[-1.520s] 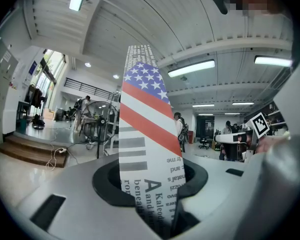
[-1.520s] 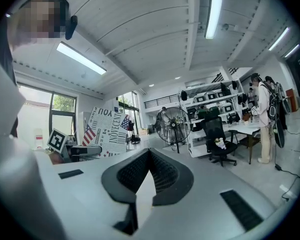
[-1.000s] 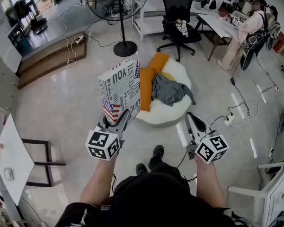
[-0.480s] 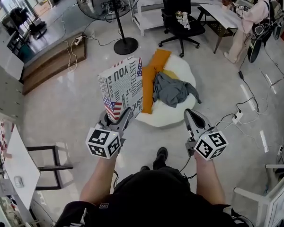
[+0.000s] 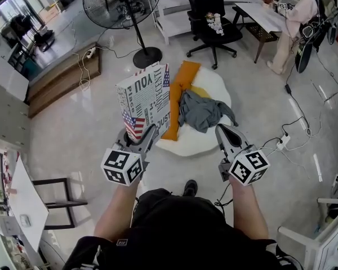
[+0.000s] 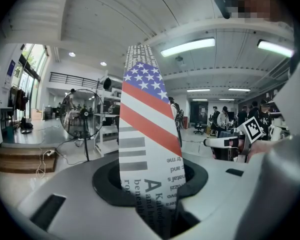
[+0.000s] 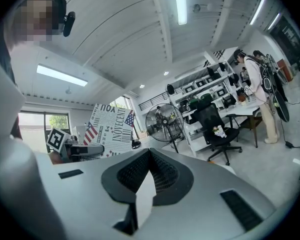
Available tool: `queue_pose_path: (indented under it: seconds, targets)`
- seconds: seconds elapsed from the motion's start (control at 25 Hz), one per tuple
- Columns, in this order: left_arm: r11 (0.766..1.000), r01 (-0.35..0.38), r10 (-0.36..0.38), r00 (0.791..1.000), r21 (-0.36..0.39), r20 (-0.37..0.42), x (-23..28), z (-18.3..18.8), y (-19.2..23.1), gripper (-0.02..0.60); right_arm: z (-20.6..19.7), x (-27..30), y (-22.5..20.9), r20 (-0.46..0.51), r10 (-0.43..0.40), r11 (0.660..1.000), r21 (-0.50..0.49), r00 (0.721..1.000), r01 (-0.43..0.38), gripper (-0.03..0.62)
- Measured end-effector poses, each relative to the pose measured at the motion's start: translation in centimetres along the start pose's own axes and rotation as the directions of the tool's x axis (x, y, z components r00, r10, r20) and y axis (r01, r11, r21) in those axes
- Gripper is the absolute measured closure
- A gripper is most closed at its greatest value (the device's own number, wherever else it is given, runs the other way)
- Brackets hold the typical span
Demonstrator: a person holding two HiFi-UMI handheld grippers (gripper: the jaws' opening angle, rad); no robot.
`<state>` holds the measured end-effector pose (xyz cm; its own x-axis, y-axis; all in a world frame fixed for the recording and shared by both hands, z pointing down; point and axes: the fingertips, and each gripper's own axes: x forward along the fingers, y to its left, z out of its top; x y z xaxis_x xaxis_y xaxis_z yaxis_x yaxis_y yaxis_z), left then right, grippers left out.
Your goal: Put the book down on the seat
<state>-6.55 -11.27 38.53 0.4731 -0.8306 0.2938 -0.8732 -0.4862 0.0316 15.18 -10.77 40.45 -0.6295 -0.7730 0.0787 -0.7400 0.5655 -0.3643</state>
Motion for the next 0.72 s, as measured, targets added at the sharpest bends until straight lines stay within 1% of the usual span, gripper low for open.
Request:
queue_pose_path:
  seconds: [0.2,0.44,0.52,0.72]
  targets:
    - [1.000,0.024,-0.024,1.000,0.015,0.009,0.2,0.0,0.2,0.417,-0.2,-0.5,0.1,0.013,-0.031,1.000,0.001,0.999,0.031,0.579]
    - [0.999,0.053,-0.053,0.999,0.003,0.005,4.8,2.5,2.0,0.417,2.3,2.5,-2.7,-0.007,-0.059,0.998,0.006,0.998,0.059,0.579]
    - [0.998,0.060,-0.060,0.998,-0.004,0.009,5.7,2.1,2.6,0.417,2.0,3.2,-3.0,-0.009,-0.062,0.998,-0.003,0.998,0.062,0.579]
    - [0.996,0.086,-0.086,0.996,-0.002,0.032,7.6,-0.2,3.9,0.417,0.0,4.6,-3.9,-0.011,-0.086,0.996,-0.026,0.996,0.086,0.579]
